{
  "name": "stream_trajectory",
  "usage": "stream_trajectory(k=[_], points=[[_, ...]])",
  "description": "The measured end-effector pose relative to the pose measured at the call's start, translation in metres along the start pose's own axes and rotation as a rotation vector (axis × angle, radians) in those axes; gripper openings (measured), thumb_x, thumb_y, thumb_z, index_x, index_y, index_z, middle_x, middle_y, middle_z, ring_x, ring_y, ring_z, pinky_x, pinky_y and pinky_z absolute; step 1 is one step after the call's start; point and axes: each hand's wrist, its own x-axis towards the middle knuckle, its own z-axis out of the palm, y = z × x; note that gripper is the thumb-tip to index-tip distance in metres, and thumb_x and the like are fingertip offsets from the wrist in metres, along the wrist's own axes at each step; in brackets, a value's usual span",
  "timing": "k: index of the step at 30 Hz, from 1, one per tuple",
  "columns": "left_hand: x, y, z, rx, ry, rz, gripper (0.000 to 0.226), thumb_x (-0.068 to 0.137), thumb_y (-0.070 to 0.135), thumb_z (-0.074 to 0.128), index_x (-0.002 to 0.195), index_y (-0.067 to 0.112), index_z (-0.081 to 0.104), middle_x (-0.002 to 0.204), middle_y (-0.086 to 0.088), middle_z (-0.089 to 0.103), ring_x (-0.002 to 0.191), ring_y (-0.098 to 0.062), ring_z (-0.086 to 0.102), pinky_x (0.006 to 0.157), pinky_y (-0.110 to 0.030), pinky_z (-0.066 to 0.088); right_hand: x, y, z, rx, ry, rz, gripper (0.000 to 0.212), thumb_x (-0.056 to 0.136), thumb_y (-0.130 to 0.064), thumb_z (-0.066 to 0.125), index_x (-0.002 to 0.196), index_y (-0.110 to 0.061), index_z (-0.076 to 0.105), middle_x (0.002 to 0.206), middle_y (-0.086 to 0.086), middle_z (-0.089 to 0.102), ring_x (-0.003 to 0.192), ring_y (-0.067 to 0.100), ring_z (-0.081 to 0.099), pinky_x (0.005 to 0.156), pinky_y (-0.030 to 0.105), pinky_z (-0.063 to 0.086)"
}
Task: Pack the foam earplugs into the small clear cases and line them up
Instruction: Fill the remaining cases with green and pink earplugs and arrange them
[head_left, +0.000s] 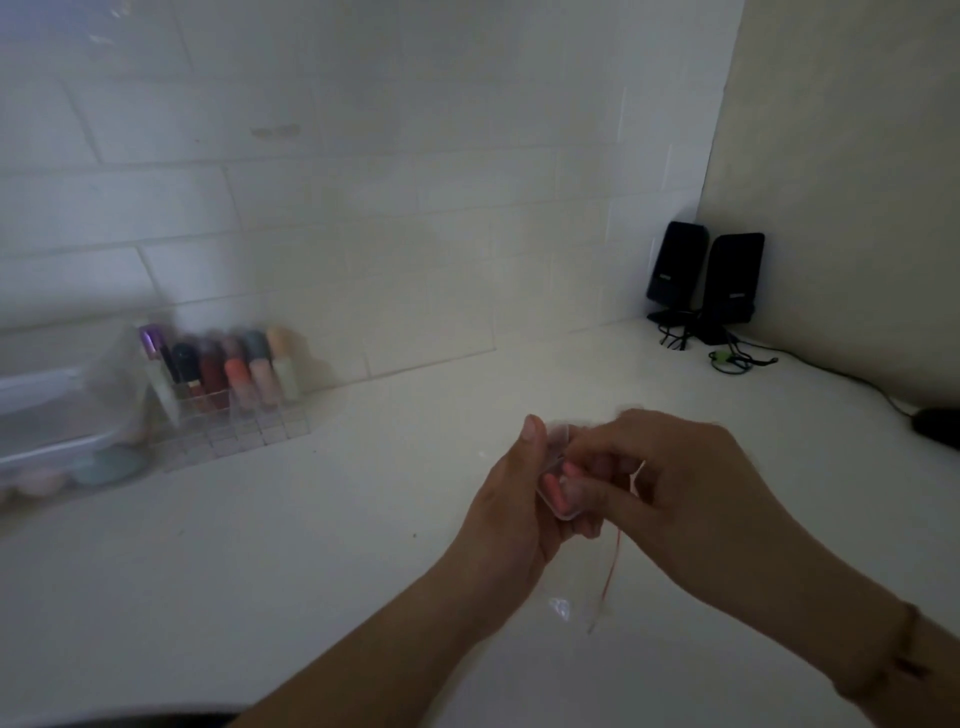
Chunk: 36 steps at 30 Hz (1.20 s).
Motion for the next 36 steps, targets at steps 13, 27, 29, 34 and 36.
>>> stream_trajectory(k=[13,27,29,34,36], points=[[-0.007,0.003,0.0,-0.109,-0.024,-0.173,0.08,0.058,-0.017,0.044,0.129,0.02,0.04,0.105,-0.018,0.056,0.062,-0.021,0.049,0.06,-0.033,0.038,-0.024,0.021,-0.007,0.126,0.035,0.184,0.02,0.083,-0.062,0.051,0.09,-0.053,0.068,0.097,-0.027,0.061,0.087,0.0,0.059,0.07,0.008,0.042],[0.048,-0.004,0.065,0.677,-0.027,0.064,0.022,0.082,0.009,0.074,0.099,0.018,0.064,0.087,-0.007,0.072,0.073,-0.016,0.072,0.071,-0.032,0.059,-0.052,0.066,-0.042,0.573,0.253,0.442,0.011,0.086,-0.023,0.066,0.091,-0.013,0.068,0.078,0.005,0.073,0.069,0.024,0.066,0.063,0.027,0.052],[0.059,-0.013,0.074,0.754,-0.018,0.082,0.028,0.082,0.009,0.074,0.101,0.026,0.062,0.087,-0.007,0.072,0.073,-0.017,0.071,0.071,-0.036,0.06,-0.052,0.075,-0.046,0.507,0.304,0.425,0.005,0.089,-0.016,0.065,0.091,-0.012,0.066,0.075,0.002,0.072,0.062,0.012,0.065,0.06,0.019,0.052],[0.098,-0.021,0.076,1.057,-0.067,0.117,0.021,0.091,0.03,0.064,0.111,0.023,0.062,0.097,0.004,0.072,0.079,-0.009,0.069,0.068,-0.016,0.052,-0.05,0.127,-0.054,0.34,0.289,0.56,0.002,0.09,-0.017,0.067,0.087,-0.017,0.066,0.07,0.002,0.07,0.058,0.011,0.061,0.057,0.022,0.048],[0.119,-0.019,0.061,1.227,-0.071,0.117,0.021,0.097,0.025,0.054,0.114,0.018,0.065,0.114,0.003,0.067,0.092,-0.01,0.065,0.072,-0.009,0.043,-0.053,0.151,-0.053,0.152,0.234,0.638,0.006,0.088,-0.023,0.068,0.085,-0.021,0.064,0.075,-0.003,0.069,0.068,0.015,0.063,0.062,0.02,0.044]])
